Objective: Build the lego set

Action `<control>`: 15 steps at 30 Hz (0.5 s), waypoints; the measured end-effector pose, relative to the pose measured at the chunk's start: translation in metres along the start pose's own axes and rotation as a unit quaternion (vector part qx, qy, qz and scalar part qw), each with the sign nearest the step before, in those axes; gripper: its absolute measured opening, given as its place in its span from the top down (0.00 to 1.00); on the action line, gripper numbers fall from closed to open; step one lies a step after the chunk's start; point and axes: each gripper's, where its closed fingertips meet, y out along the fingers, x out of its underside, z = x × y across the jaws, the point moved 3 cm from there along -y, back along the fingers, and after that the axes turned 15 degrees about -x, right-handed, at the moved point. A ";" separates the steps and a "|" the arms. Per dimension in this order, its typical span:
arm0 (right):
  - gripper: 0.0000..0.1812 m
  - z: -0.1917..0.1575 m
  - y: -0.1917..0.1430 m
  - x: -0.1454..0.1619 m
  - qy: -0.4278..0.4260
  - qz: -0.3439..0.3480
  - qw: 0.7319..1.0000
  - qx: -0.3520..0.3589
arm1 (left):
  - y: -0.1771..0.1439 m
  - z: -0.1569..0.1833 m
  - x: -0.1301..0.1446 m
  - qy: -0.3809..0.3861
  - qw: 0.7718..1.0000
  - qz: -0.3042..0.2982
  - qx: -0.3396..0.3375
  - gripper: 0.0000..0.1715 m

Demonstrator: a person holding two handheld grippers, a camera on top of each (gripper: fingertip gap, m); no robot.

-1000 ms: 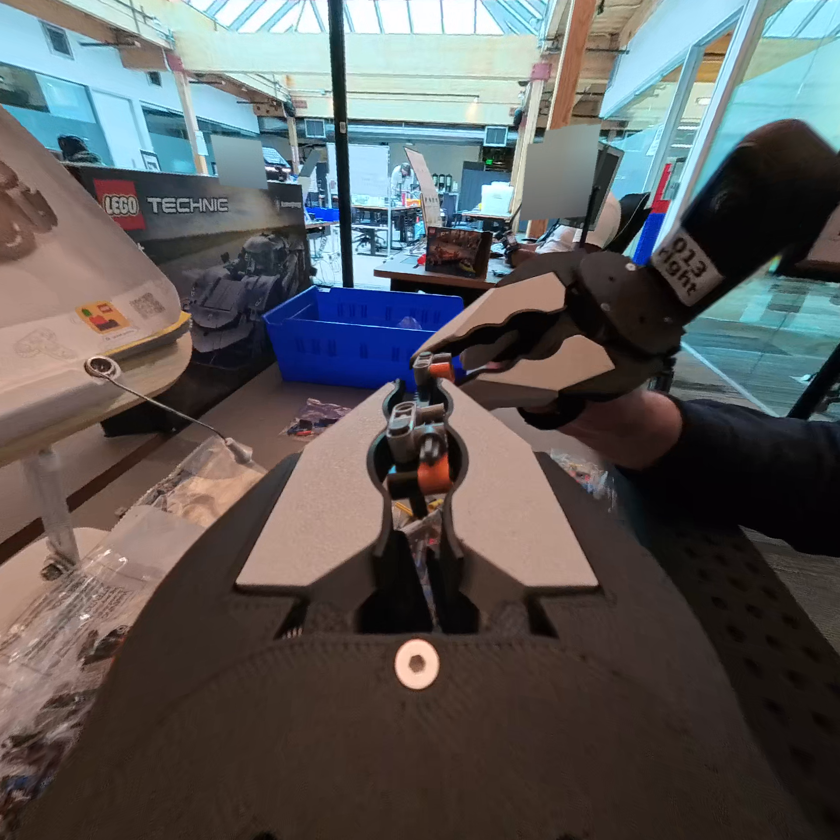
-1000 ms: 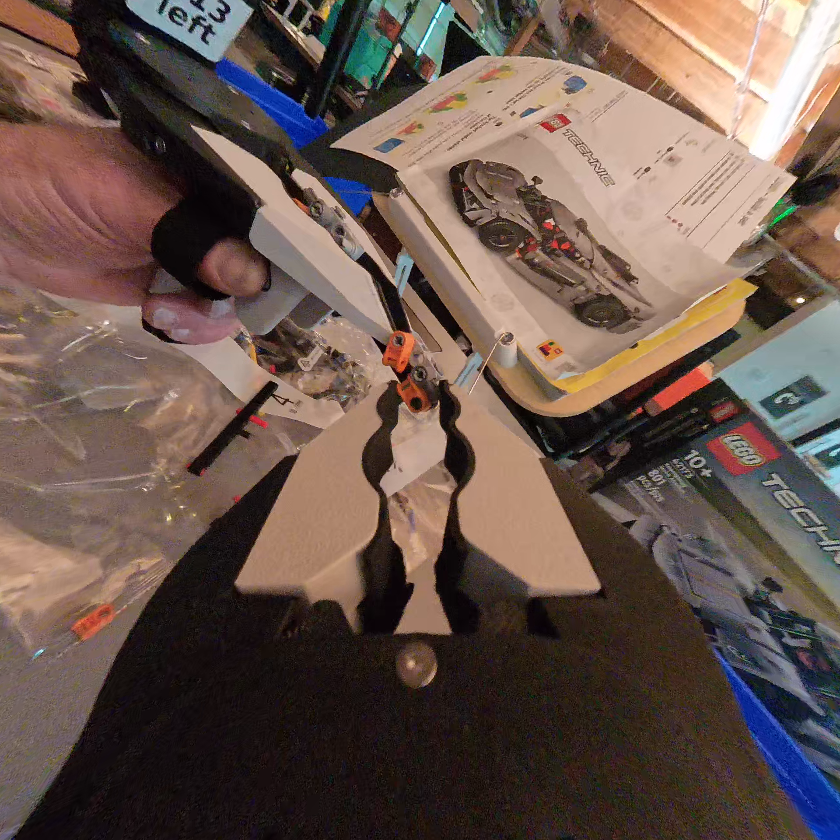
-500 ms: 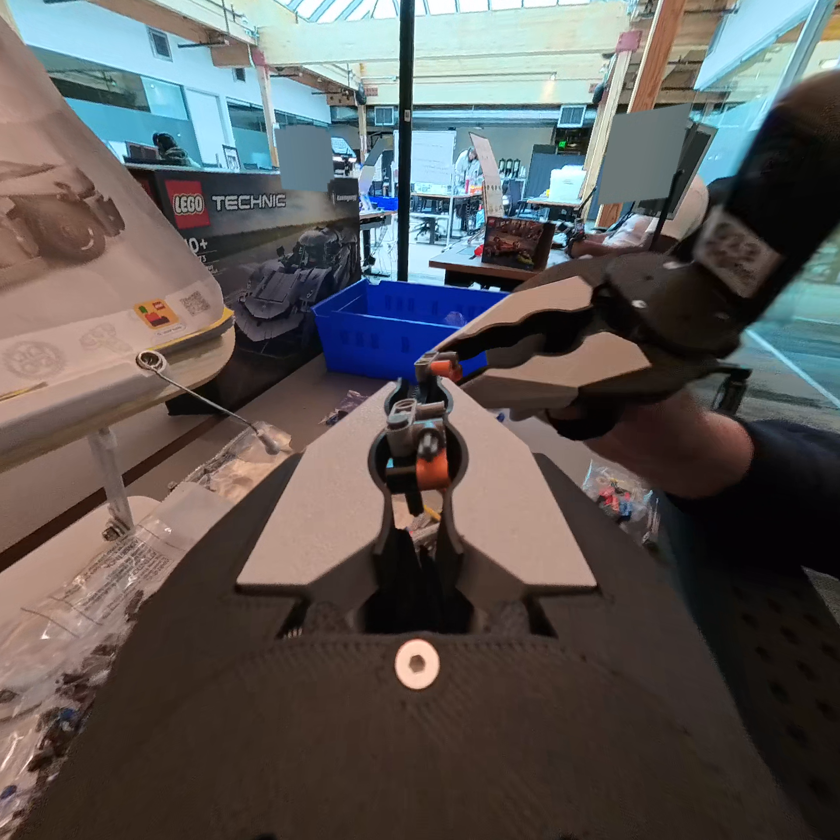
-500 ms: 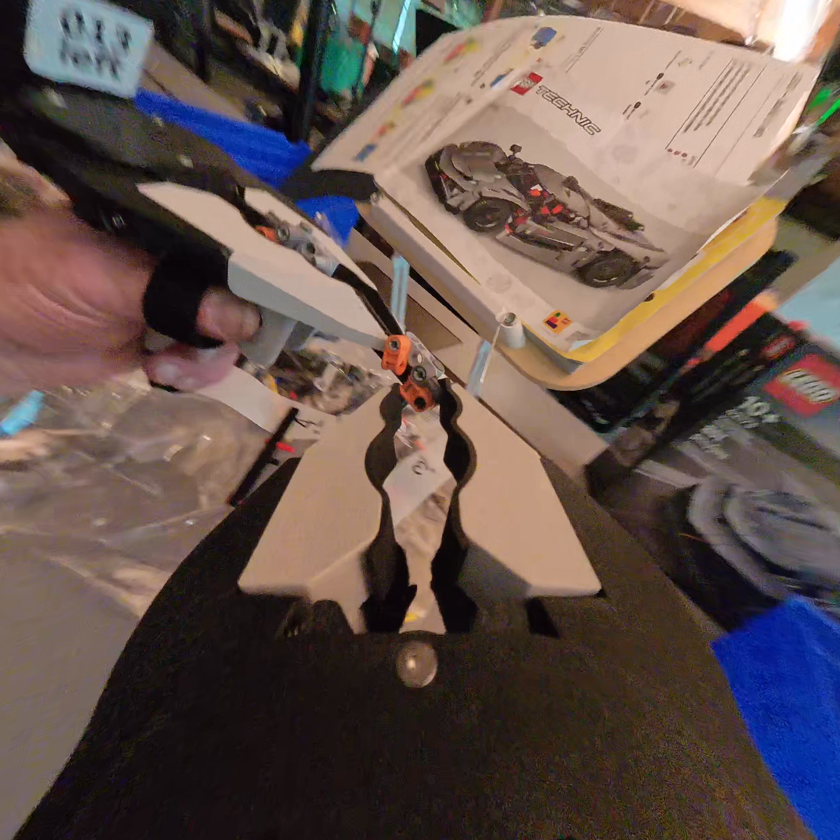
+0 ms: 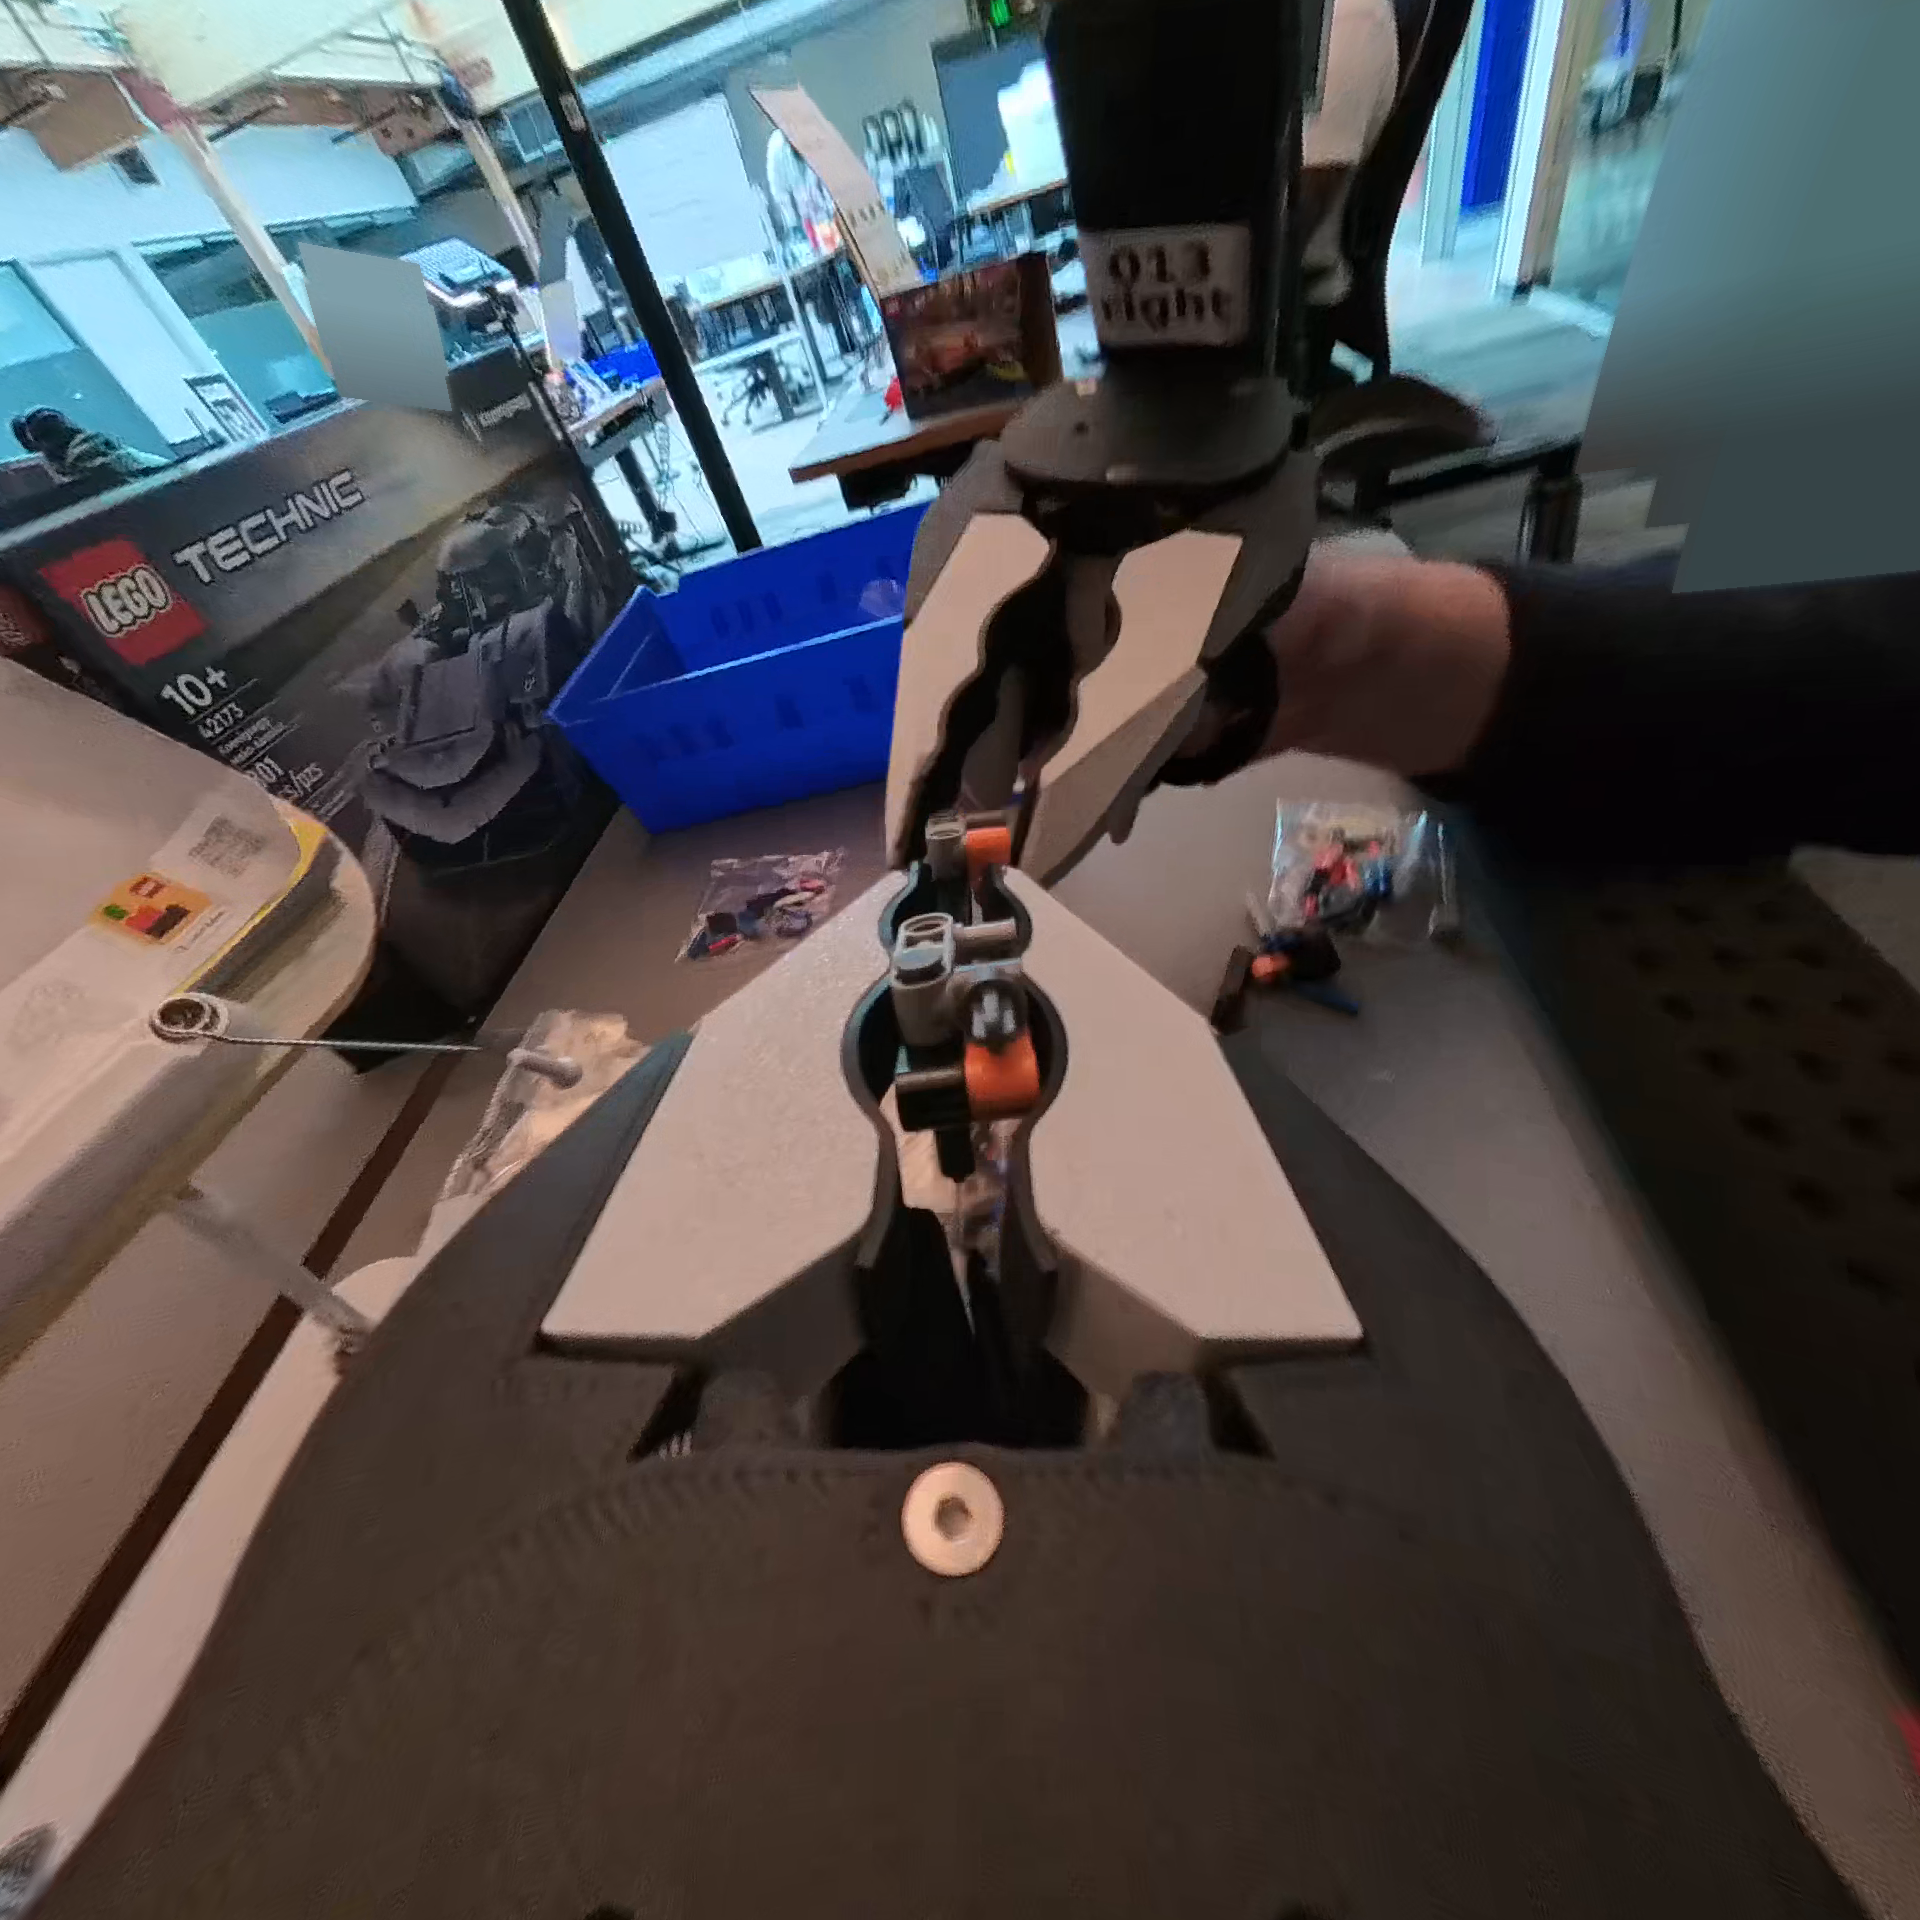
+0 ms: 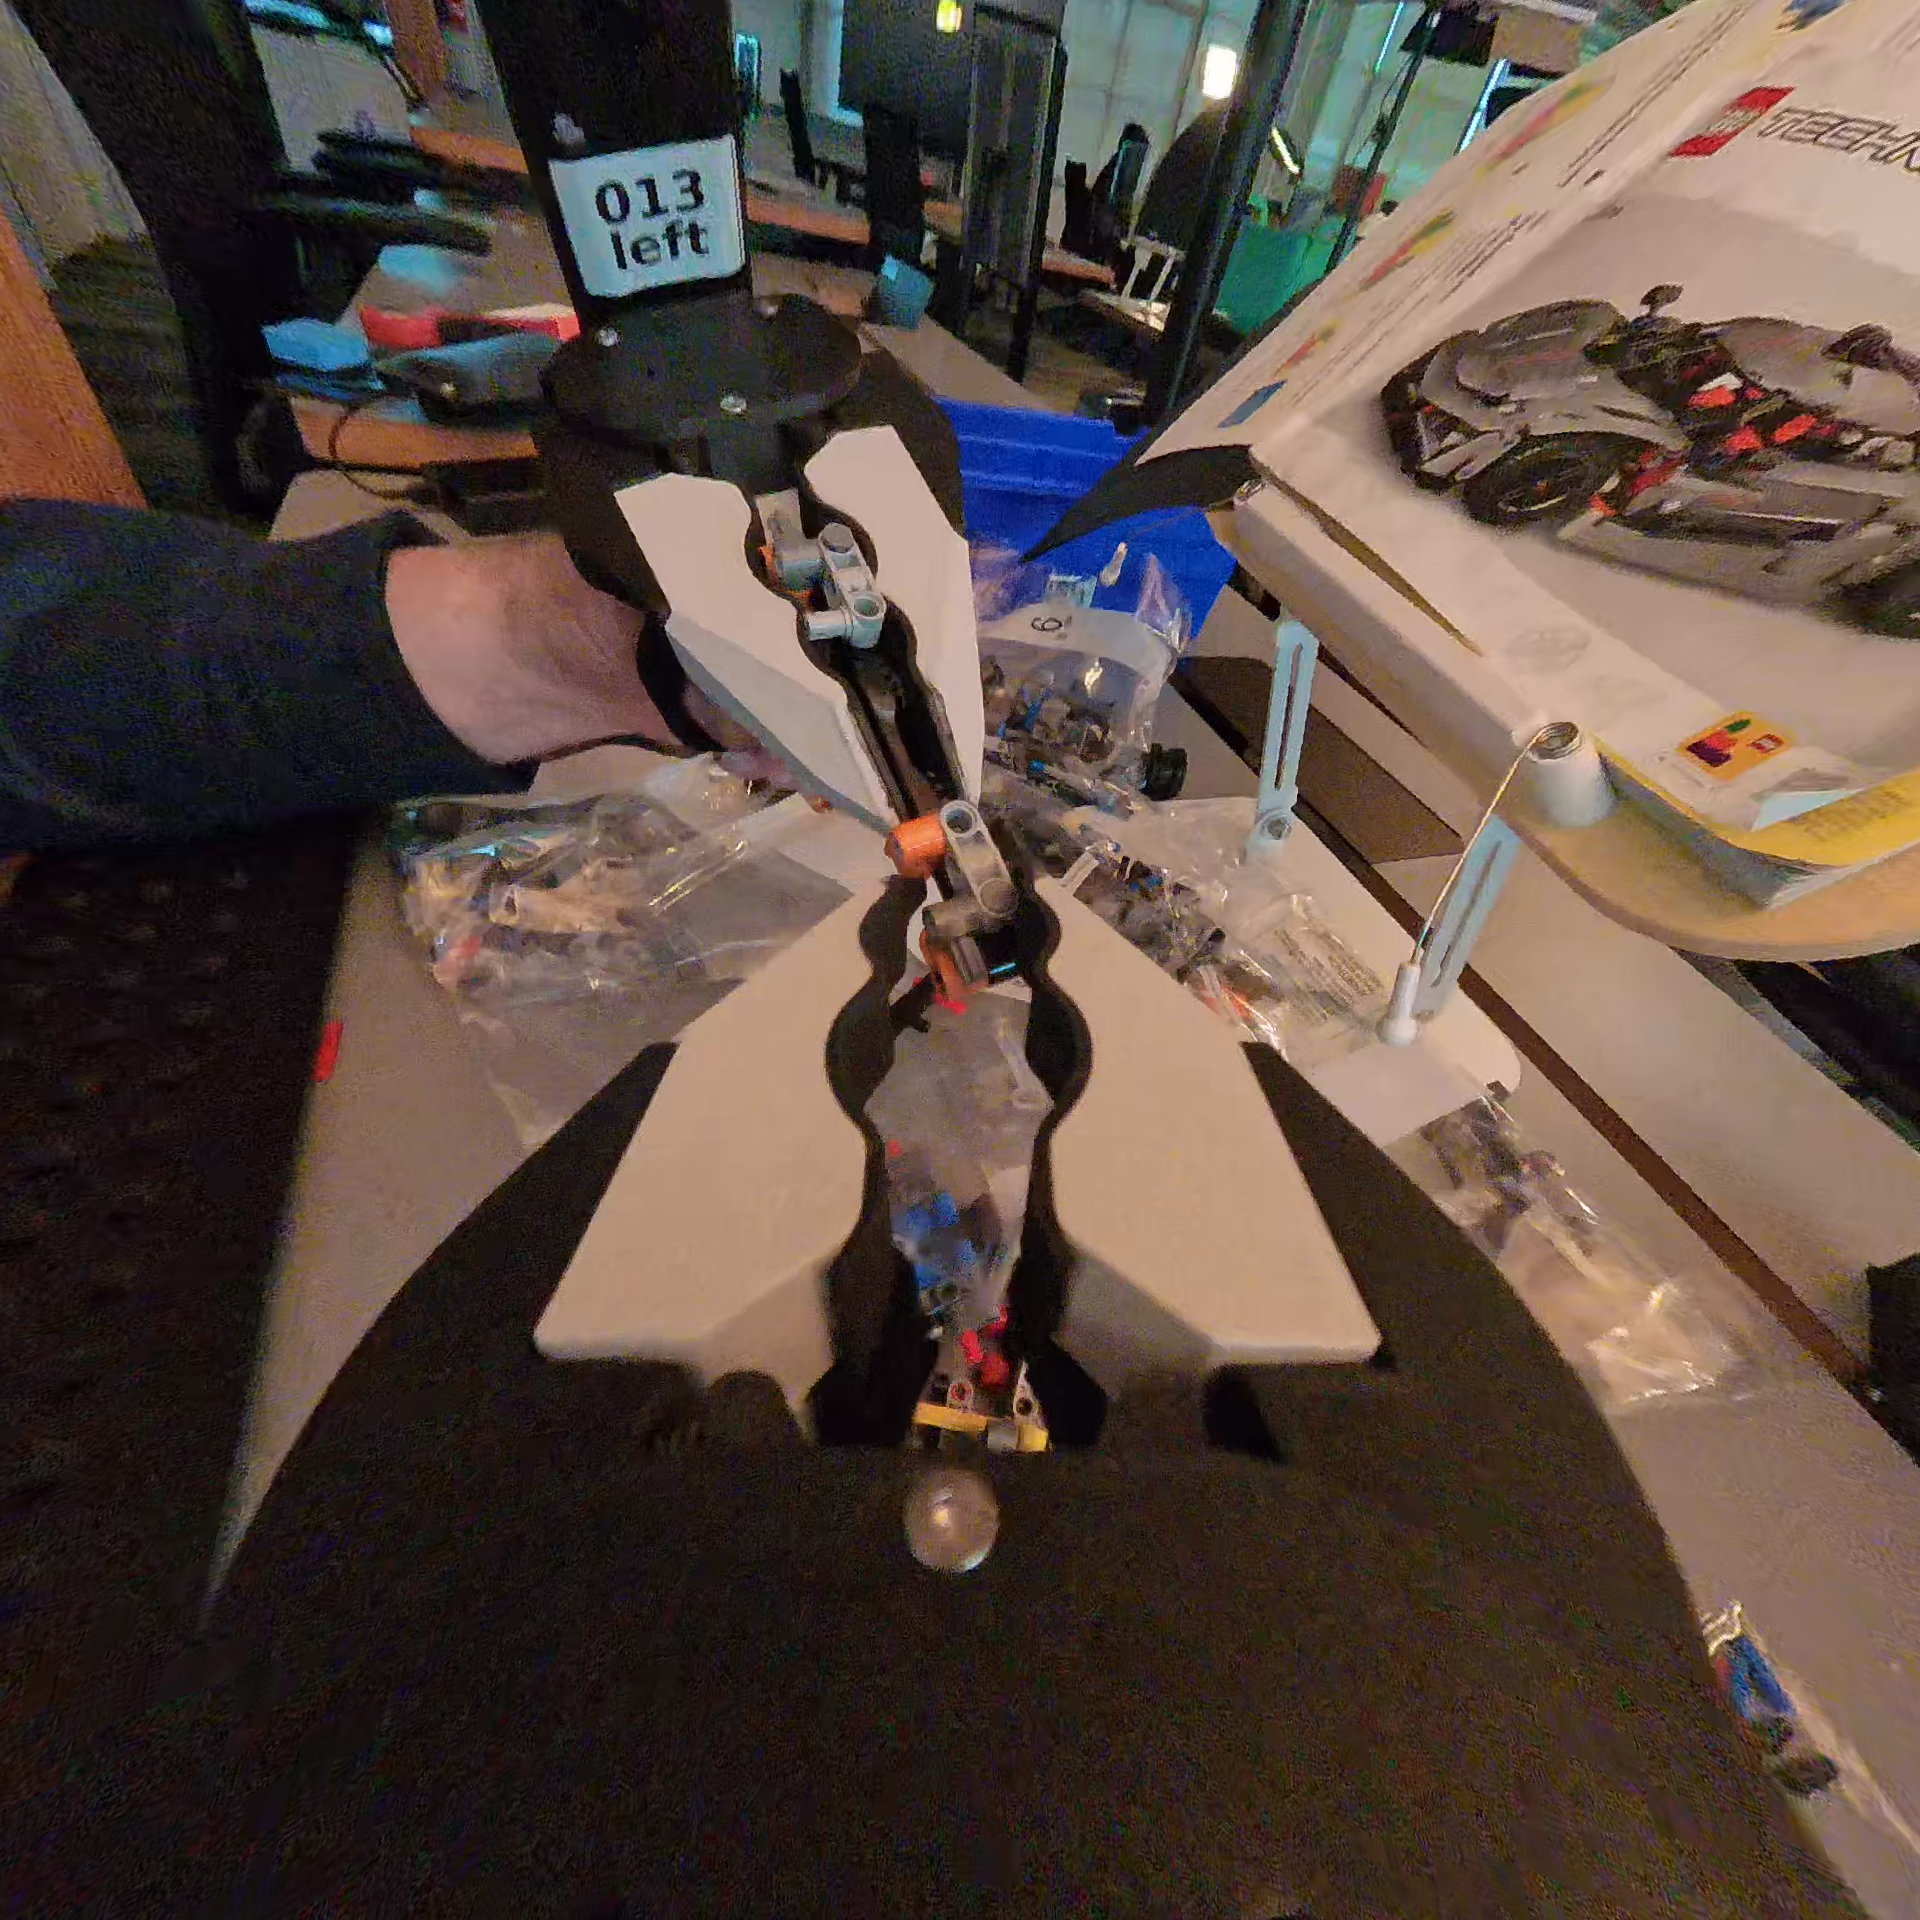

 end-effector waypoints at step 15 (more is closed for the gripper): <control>0.93 -0.004 0.003 0.002 -0.152 -0.166 0.965 0.137 | -0.001 -0.005 0.011 0.017 0.998 -0.054 -0.022 0.95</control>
